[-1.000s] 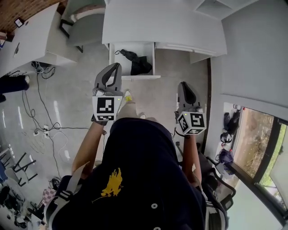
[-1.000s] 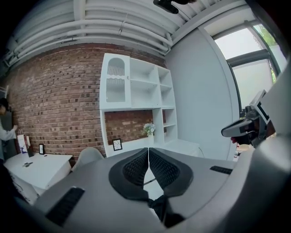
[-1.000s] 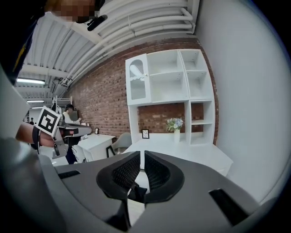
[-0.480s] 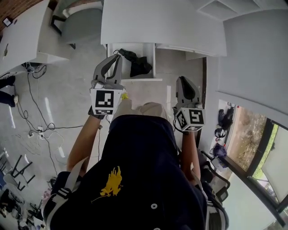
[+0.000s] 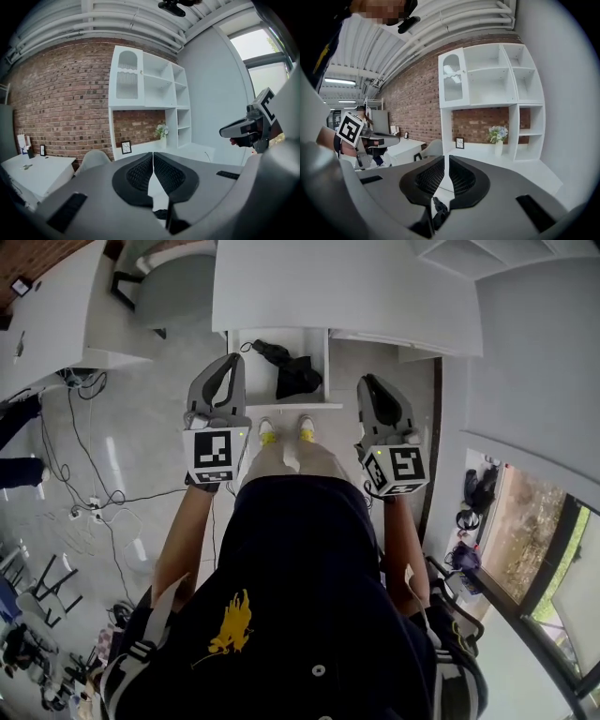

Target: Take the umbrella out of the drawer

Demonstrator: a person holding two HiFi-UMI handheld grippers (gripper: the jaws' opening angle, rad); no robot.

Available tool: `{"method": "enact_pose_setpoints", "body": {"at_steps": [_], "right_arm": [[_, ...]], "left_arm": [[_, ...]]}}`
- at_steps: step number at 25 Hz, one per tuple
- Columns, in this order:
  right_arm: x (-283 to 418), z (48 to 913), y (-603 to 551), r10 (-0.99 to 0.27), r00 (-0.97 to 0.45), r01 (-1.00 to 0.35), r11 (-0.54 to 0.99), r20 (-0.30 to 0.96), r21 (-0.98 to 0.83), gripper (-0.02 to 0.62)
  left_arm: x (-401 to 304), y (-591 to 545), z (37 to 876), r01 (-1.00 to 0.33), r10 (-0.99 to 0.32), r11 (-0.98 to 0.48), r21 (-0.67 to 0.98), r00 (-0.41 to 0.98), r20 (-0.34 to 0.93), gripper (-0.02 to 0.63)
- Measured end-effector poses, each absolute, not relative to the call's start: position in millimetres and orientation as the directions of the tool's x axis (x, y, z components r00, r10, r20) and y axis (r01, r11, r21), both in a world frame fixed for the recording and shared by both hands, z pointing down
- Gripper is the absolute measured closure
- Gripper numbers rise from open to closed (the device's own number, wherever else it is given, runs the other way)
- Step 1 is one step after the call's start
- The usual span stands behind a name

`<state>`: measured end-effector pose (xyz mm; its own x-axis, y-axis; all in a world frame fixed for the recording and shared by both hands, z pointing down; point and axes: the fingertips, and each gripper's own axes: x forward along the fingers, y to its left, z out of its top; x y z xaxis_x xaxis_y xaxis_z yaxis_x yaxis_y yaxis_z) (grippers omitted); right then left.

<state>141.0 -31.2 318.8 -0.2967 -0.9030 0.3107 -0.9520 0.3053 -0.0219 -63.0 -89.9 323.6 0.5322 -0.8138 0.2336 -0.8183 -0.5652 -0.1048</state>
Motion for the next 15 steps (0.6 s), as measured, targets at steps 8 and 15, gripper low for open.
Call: {"method": "enact_pose_setpoints", "body": {"at_steps": [8, 15], "right_arm": [[111, 323, -44, -0.788, -0.513, -0.851, 0.517, 0.34, -0.087, 0.257], [88, 334, -46, -0.732, -0.56, -0.811, 0.579, 0.388, -0.078, 0.124]], "left_arm": [[-62, -90, 324, -0.849, -0.842, -0.516, -0.112, 0.48, 0.246, 0.584], [-63, -83, 327, -0.859, -0.849, -0.5, -0.106, 0.463, 0.256, 0.584]]}}
